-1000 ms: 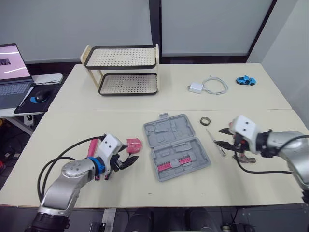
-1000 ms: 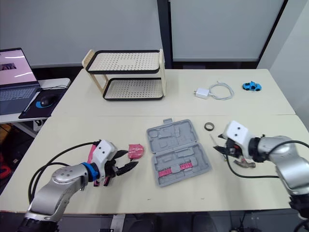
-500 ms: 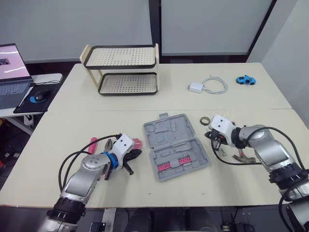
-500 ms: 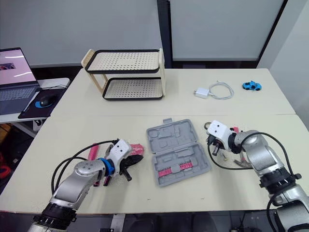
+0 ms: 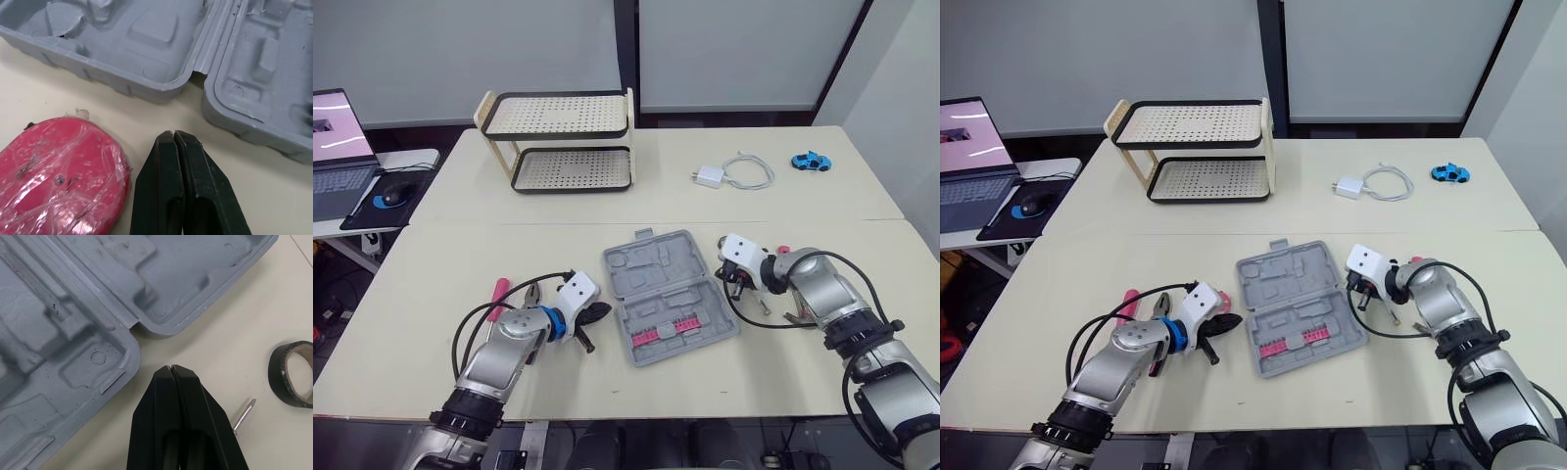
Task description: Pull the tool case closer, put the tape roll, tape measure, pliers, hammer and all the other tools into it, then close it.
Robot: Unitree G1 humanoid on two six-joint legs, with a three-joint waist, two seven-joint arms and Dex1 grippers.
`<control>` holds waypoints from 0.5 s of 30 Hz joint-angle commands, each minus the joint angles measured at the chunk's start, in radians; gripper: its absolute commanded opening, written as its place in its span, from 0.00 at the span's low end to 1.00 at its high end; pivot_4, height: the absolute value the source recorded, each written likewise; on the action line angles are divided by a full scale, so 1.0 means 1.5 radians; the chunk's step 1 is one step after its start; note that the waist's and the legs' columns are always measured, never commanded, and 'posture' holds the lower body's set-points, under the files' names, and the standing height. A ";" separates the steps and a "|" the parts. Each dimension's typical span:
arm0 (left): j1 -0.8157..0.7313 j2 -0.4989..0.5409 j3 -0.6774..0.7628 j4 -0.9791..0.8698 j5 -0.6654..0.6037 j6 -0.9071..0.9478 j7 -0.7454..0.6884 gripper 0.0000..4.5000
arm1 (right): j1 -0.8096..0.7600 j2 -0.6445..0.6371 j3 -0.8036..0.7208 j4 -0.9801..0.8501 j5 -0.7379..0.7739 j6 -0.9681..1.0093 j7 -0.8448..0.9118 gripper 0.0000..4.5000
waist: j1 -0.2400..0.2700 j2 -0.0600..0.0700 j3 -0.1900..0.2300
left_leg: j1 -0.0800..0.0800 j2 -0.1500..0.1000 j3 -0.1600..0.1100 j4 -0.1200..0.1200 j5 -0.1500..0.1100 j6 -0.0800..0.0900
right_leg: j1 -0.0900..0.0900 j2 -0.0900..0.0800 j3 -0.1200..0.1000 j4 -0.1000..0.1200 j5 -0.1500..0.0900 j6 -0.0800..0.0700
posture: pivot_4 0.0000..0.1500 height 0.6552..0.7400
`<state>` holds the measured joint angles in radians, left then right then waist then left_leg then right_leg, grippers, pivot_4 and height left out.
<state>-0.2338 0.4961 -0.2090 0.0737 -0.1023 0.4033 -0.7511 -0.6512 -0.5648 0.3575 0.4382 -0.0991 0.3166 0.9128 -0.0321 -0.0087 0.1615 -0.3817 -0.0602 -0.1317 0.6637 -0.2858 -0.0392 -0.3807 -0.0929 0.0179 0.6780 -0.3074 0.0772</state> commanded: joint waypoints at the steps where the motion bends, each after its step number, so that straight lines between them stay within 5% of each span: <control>1: -0.015 -0.010 -0.003 0.010 0.010 -0.021 0.004 0.00 | -0.027 0.009 -0.004 0.017 -0.007 -0.020 0.012 0.00 | 0.000 0.000 0.000 | 0.000 0.000 0.000 0.000 0.000 0.000 | 0.000 0.000 0.000 0.000 0.000 0.000 | 1.00 1.00; 15: -0.045 -0.030 -0.019 0.057 0.035 -0.051 -0.013 0.00 | -0.047 0.042 -0.004 0.070 -0.019 -0.055 0.045 0.00 | 0.000 0.000 0.000 | 0.000 0.000 0.000 0.000 0.000 -0.001 | -0.001 0.000 0.000 0.001 0.000 0.000 | 1.00 1.00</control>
<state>-0.2903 0.4616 -0.2223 0.1580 -0.0585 0.3390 -0.7673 -0.6996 -0.5124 0.3593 0.5632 -0.1360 0.2504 0.9603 -0.0327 -0.0086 0.1614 -0.3816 -0.0601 -0.1319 0.6638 -0.2851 -0.0402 -0.3820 -0.0926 0.0180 0.6796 -0.3074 0.0772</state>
